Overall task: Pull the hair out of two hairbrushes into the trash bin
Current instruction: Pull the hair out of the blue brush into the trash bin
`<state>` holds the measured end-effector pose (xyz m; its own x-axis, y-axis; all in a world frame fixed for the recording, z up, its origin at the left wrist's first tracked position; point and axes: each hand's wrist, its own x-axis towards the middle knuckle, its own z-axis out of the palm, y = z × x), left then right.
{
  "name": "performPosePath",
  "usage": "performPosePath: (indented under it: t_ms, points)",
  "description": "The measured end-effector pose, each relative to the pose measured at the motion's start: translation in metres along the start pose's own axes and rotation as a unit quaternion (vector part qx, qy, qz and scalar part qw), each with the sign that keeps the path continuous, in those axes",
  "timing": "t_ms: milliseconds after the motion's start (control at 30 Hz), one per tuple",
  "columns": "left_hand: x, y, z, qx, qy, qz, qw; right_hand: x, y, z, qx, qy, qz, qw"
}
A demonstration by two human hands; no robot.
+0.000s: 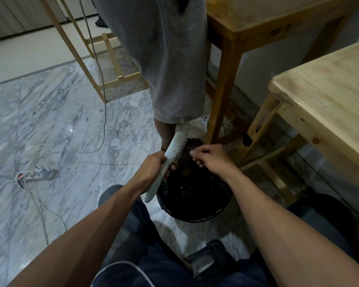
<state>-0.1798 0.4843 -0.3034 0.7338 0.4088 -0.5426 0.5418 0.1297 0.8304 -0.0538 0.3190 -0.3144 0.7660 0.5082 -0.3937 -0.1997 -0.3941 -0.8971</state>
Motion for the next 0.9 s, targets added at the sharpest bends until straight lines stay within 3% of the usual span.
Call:
performPosePath:
  t_ms: [267,333,500,633,900]
  points:
    - [0.004,-0.002,-0.005,-0.015,0.043,0.003,0.999,-0.003,0.014,-0.035,-0.036,0.103,0.066,0.992]
    - [0.003,0.002,-0.003,-0.019,0.044,-0.001,0.999,-0.002,0.018,-0.036,-0.063,0.091,0.084,0.990]
    - [-0.002,0.010,0.007,0.017,0.036,0.012,0.999,-0.003,0.010,-0.014,-0.131,-0.047,0.070,0.988]
    - [-0.007,0.015,0.016,0.045,0.027,0.034,0.998,-0.007,-0.007,0.011,-0.045,-0.020,0.021,0.999]
    - [-0.005,0.015,0.012,0.045,0.057,0.045,0.996,0.002,-0.012,0.007,-0.026,0.037,-0.001,0.999]
